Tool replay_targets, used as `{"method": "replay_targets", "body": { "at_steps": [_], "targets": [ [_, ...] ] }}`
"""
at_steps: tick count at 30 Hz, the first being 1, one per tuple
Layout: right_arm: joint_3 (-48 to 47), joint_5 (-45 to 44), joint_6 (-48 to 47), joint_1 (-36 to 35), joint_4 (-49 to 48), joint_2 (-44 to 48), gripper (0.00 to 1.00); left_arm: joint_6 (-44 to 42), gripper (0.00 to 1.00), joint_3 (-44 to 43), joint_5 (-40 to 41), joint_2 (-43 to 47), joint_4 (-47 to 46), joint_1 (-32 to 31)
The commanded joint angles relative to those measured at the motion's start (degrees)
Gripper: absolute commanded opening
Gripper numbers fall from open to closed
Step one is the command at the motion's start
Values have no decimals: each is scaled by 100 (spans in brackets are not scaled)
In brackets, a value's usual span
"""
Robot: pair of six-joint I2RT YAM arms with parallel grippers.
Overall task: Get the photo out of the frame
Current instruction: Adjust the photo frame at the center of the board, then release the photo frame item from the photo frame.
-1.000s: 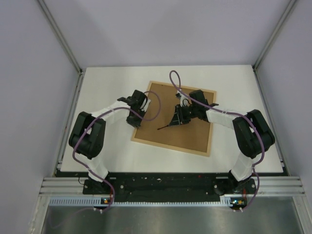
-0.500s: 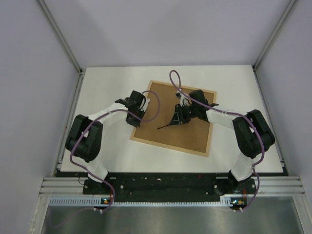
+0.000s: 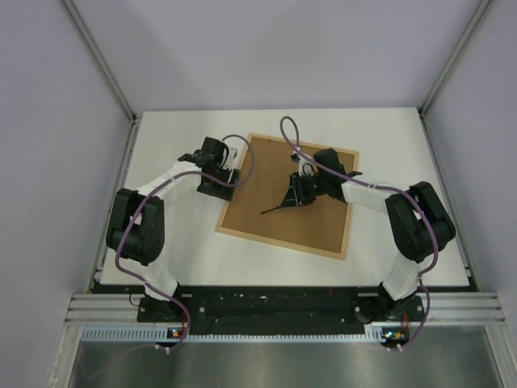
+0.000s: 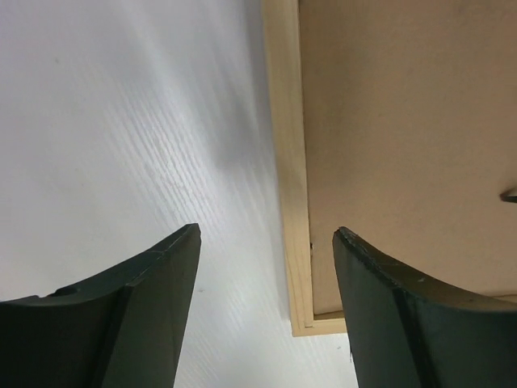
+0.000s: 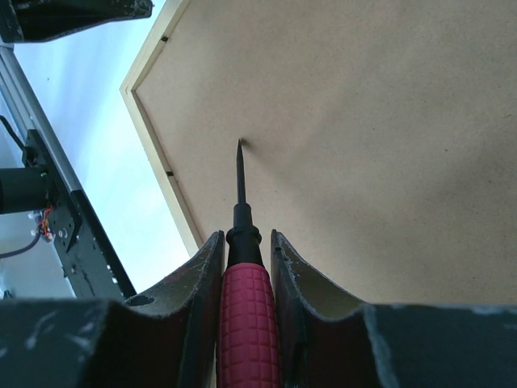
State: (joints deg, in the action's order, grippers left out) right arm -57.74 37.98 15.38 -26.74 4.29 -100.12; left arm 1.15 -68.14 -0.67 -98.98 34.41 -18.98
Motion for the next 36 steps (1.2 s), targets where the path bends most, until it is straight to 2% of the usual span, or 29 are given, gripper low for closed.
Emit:
{"method": "replay_targets", "body": {
  "at_steps": [1,6,13,16,19,21,30,36],
  "targets": [
    [-123,-493,-368,73,19,124,0,-246,74,-568,-372,-244,-154,-9],
    [-527,-406,-97,213,-69,-95,0,-238,73,-1139,-1206,-894,-269,131],
    [-1072,16,1282,670,-912,-780,0,131,65,-1360,-1796,-1598,-417,413],
    [-1266,52,1625,697,-1141,-1105,0,254,55,-1237,-2051,-1651,-541,527],
    [-1433,87,2021,697,-1325,-1387,0,403,40,-1123,-2340,-1642,-558,562],
    [-1512,105,2197,697,-1431,-1554,0,579,37,-974,-2569,-1598,-593,562],
    [-1513,149,2654,583,-1906,-1731,0,1669,39,467,-2816,-720,-1630,545],
    [-1381,306,2856,337,-2161,-1888,0,2003,40,547,-3044,-456,-1947,562]
  ]
}}
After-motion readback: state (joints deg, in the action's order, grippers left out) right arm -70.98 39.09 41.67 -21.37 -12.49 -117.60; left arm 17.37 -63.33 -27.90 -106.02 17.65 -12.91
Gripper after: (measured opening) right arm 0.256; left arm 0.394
